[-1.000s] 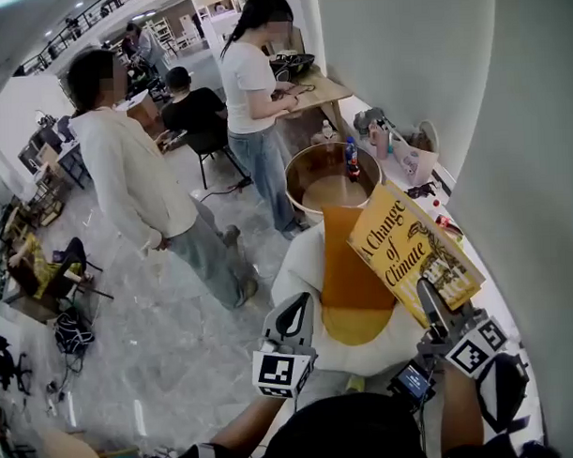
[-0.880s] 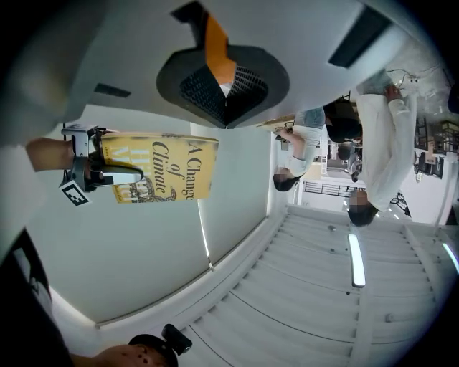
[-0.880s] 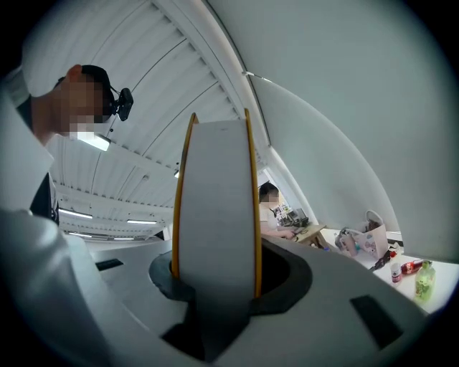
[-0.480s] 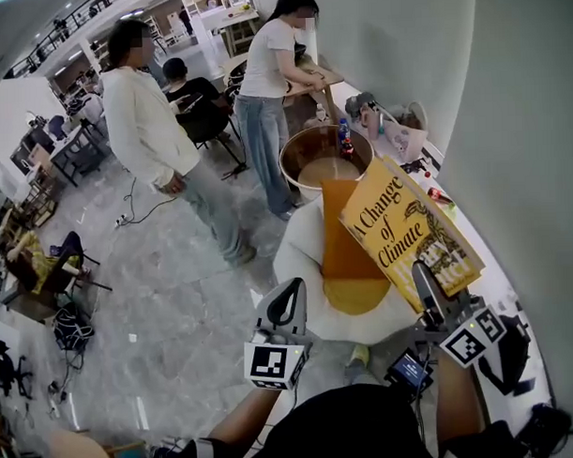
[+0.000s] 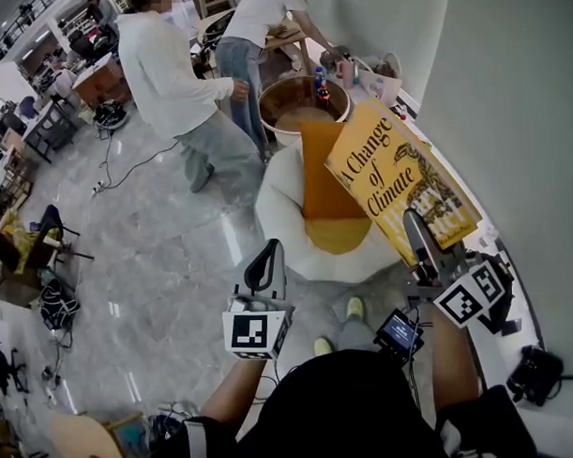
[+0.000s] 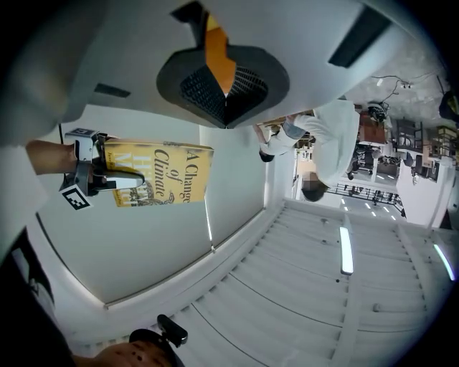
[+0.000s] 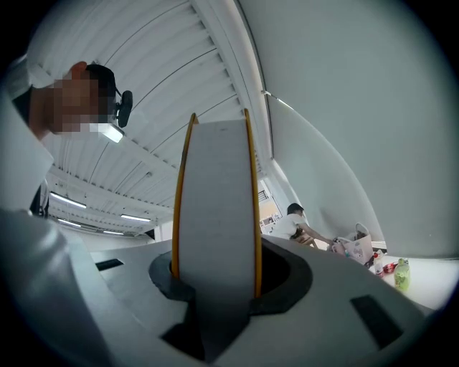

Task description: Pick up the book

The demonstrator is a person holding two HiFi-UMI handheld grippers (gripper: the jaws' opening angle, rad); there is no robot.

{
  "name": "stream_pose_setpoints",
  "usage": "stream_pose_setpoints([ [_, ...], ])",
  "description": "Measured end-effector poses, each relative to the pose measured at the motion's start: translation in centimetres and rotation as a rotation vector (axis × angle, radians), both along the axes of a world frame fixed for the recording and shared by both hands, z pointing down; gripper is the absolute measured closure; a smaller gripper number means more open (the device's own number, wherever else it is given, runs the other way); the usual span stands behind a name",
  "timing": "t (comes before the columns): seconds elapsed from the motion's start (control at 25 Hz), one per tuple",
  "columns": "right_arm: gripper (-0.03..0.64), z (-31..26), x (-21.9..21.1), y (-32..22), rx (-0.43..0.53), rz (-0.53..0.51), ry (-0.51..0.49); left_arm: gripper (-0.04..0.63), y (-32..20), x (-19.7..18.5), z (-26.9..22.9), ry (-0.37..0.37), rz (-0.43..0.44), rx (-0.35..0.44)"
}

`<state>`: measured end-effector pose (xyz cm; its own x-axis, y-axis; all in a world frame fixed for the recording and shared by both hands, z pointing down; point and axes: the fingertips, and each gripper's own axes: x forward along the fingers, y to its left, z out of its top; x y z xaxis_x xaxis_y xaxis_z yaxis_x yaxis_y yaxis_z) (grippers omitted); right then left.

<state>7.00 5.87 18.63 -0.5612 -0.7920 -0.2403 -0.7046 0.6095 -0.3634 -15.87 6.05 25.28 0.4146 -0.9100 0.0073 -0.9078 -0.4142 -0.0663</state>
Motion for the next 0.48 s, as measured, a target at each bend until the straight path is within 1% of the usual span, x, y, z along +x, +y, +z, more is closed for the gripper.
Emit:
stream_pose_setpoints([
  [0.12, 0.463, -0.2, -0.1, 0.3, 0.007, 0.006, 0.001, 0.584, 0.4, -0.3, -0.2, 0.009, -0.002, 0.01],
  [0.32, 0.463, 1.2, 3.3, 0.7, 0.013, 0.026, -0.007, 0.584, 0.4, 2.8, 1.0, 0.004, 0.003, 0.01],
  [0.48, 0.463, 0.7, 3.3, 1.7, 0.002, 0.043, -0.013, 0.584, 0.8, 2.5, 0.1, 0.005, 0.013, 0.0],
])
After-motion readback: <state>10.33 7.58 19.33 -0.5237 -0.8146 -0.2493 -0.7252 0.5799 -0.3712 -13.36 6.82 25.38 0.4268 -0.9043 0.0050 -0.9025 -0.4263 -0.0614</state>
